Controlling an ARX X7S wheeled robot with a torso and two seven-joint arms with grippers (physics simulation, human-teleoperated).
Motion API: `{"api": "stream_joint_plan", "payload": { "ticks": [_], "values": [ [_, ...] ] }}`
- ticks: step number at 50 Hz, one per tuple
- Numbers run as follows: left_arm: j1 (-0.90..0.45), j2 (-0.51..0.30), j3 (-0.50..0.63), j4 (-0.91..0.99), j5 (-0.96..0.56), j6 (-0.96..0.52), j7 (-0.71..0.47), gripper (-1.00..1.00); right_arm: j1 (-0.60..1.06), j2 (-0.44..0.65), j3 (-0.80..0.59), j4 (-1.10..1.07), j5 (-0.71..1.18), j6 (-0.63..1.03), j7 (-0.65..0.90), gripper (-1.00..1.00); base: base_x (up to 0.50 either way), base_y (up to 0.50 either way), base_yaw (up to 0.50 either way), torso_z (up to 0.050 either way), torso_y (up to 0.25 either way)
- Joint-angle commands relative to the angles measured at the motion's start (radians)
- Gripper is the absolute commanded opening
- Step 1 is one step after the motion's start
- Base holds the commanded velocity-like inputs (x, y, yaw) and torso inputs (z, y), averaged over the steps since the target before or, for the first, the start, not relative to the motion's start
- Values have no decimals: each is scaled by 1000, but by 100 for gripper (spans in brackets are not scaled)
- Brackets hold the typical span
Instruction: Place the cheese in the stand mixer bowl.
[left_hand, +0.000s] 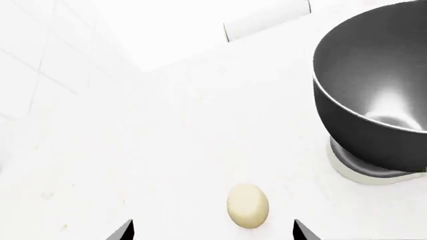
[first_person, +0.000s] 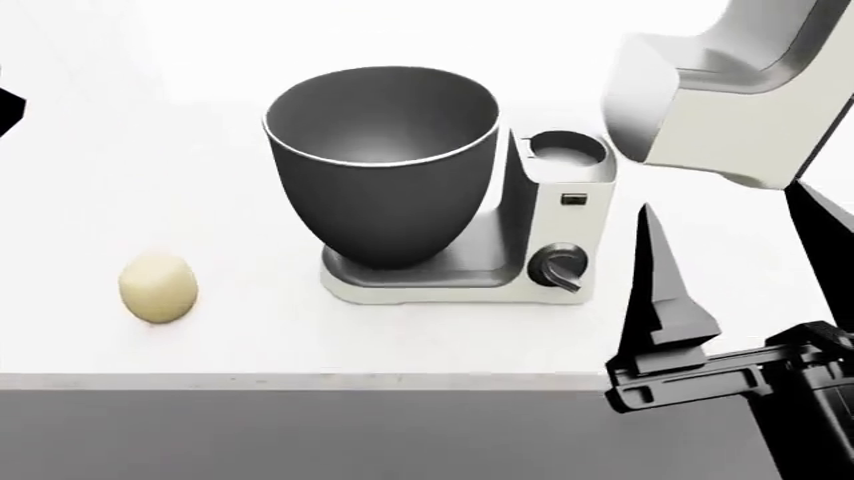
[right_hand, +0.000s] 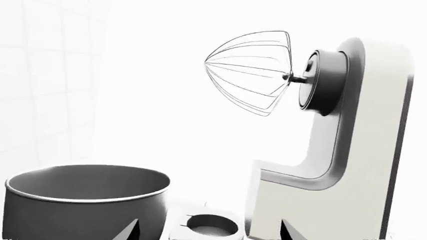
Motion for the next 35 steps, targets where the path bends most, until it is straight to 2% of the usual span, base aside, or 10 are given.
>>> {"api": "stream_joint_plan", "payload": {
  "ticks": [1,12,14,17,30,35],
  "values": [
    [-7,-6,19,-9,-4,-4,-1,100,8,-12,-12,0,-6,3,14,100,141,0,0,0,0],
    [-7,-13,21,0,-59,9,-1,100,13,-17,-20,6,-7,5,27,100,0,0,0,0,1],
    [-7,-51,93,110,-119,108,-1,100,15,-15,-18,9,-5,9,33,100,0,0,0,0,0],
    [-7,-54,77,118,-172,154,-1,100,5,-17,-24,12,-14,4,36,100,0,0,0,0,0],
    [-4,-61,97,76,-171,138,3,100,-1,-5,-35,23,-24,-14,23,100,0,0,0,0,0],
    [59,-69,58,96,-114,159,72,100,-11,-13,-37,33,-28,-20,25,100,0,0,0,0,0]
  ]
}}
